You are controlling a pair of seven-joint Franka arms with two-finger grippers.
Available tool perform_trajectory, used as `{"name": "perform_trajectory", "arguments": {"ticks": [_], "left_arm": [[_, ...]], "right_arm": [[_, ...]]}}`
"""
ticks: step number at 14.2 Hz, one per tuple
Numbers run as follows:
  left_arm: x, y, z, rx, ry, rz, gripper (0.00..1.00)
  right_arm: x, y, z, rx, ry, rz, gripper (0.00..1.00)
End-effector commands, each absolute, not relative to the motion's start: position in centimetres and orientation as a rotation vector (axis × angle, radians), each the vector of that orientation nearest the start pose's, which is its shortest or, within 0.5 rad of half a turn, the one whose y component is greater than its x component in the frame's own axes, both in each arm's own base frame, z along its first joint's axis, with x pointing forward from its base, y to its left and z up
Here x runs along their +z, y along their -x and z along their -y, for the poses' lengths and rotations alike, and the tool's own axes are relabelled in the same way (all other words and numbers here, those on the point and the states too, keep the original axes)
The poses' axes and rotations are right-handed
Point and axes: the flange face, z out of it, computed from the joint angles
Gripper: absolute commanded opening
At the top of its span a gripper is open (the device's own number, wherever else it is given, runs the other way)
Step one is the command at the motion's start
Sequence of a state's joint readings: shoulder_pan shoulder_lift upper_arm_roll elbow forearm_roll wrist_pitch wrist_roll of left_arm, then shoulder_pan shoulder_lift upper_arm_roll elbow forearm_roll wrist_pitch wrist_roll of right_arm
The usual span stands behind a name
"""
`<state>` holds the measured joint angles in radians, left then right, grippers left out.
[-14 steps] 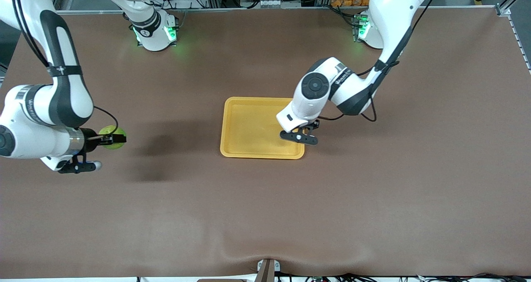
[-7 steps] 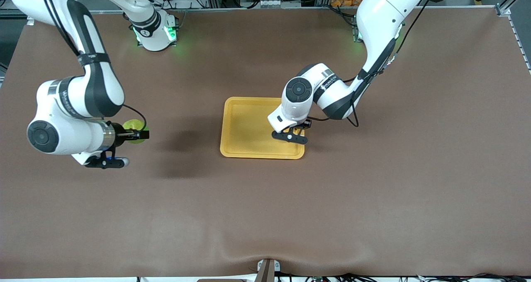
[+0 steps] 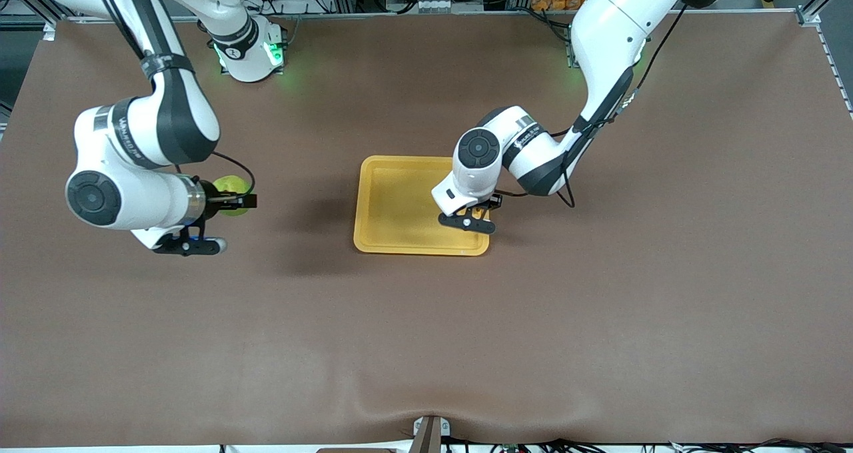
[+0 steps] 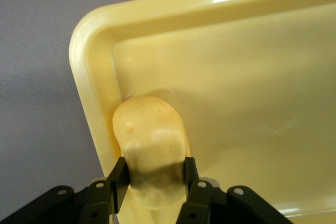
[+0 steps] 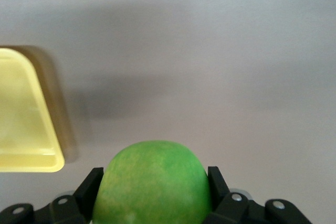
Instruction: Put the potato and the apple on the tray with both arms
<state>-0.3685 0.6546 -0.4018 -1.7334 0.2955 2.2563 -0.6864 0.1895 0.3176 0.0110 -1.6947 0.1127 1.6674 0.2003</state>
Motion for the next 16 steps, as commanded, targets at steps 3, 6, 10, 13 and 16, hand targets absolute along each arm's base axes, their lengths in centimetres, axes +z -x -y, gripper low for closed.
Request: {"name": "perform_trajectory", "arguments": {"ticks": [3,6,10,13,16], "left_arm": [[22.2,-49.9,44.1,0.064,3.076,-0.274,1.00],[23.3,-50.6,43.5,0.041,3.084,-0.250,1.00],[27.5,-53.2,41.3,-0.045,3.113,-0.162,1.00],[32.2,-55.6,37.6,-0.102,3.094,-0.076,1.00],[36.7,-57.0,33.8,-0.131,3.065,0.025,1.00]], "right_arm": [[40.0,-57.1,-18.1,0.561,3.039,-0.119,0.04],[38.4,-55.8,-21.5,0.542,3.059,-0.159,0.04],[37.8,-54.8,-25.1,0.501,3.079,-0.225,0.04],[36.6,-54.3,-27.6,0.474,3.089,-0.262,0.04],[34.5,-54.1,-29.3,0.465,3.097,-0.280,0.04]]}}
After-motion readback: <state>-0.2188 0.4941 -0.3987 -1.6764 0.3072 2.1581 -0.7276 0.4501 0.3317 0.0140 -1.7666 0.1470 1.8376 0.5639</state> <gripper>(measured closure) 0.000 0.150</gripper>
